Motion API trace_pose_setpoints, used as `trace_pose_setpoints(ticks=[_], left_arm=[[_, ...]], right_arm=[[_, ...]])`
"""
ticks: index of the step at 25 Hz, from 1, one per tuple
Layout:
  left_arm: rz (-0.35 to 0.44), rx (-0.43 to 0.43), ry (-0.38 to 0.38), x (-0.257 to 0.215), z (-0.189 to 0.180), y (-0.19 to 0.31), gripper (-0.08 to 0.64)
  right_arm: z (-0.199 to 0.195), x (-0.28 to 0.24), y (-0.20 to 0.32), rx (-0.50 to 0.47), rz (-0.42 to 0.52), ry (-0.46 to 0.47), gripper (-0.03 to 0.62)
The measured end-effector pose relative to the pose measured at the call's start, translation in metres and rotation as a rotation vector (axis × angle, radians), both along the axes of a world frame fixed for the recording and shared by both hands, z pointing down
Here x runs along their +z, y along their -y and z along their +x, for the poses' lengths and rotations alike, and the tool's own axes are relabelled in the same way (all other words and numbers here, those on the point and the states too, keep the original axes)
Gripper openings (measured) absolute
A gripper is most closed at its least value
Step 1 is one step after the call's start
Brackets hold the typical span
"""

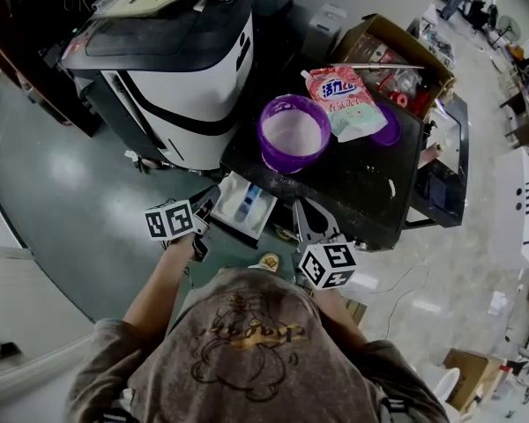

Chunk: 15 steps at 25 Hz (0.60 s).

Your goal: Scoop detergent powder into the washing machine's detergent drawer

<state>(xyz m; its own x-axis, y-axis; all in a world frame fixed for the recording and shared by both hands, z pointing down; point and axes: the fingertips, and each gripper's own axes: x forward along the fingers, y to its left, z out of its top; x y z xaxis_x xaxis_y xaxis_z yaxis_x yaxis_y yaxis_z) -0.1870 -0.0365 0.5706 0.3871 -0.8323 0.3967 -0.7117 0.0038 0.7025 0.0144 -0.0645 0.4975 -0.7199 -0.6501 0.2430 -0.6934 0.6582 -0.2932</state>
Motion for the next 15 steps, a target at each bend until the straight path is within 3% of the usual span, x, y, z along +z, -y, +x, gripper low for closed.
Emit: trace_pose_setpoints(ticks=[10, 15], left_arm=[[0.009, 0.087, 0.214, 0.0018, 0.0062, 0.0067, 0.023], [0.001, 0.119, 0.284, 0.0062, 0.01, 0.0075, 0.023]], right_arm=[[0.0006, 0.0034, 0.0011, 0.005, -0.007, -0.001, -0.006], [0.0044, 0.0044, 0.0021, 0.014, -0.008, -0.006, -0.006]])
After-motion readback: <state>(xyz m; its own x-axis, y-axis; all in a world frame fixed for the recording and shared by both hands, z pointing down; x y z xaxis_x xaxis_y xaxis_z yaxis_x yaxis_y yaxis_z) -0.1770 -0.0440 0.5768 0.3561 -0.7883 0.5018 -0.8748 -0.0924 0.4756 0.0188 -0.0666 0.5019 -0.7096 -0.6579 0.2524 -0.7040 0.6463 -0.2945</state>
